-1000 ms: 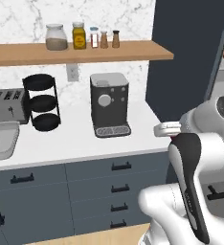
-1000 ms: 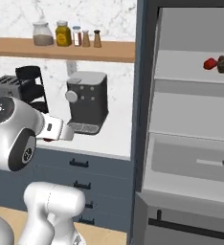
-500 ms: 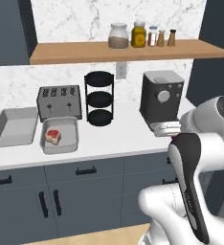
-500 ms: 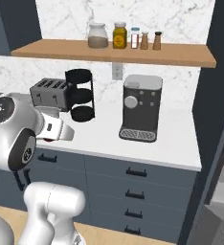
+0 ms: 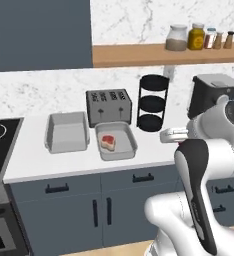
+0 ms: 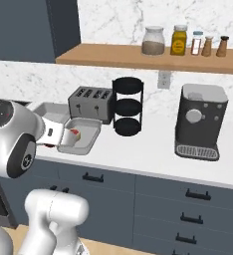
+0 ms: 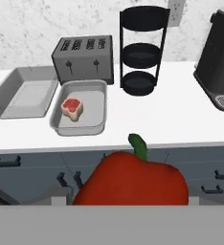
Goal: Place one bell pepper and one steak in each tupperware on the nearby counter, to pack two identical lunches.
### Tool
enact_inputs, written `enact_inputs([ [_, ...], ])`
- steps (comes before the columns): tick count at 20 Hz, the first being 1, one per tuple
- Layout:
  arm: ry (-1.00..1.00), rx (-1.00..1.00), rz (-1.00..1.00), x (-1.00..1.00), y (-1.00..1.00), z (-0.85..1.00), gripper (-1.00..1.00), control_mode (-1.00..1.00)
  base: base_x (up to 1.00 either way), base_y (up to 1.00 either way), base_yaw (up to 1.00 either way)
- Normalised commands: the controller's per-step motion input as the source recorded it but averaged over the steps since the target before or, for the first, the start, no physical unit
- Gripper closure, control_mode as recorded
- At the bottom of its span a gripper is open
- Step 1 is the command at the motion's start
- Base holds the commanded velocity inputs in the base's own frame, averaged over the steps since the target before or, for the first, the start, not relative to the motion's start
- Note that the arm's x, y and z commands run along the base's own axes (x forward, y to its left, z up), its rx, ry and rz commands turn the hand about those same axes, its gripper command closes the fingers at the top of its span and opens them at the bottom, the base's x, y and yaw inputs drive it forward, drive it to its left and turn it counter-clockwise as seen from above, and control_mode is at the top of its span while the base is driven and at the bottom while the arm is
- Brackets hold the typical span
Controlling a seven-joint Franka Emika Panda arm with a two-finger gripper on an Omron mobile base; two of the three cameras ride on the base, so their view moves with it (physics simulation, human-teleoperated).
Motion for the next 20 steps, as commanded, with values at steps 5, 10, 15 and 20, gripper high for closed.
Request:
enact_inputs([
  [5,0.0,0.0,0.0,0.0,0.0,0.0,1.0,1.0,0.43,0.55,0.03],
  [10,0.0,0.0,0.0,0.0,0.0,0.0,1.0,1.0,0.05,0.24,0.0],
  [15,0.0,0.0,0.0,0.0,0.0,0.0,1.0,1.0,0.28,0.04,0.0],
  [20,0.0,0.0,0.0,0.0,0.0,0.0,1.0,1.0,0.44,0.08,0.02],
])
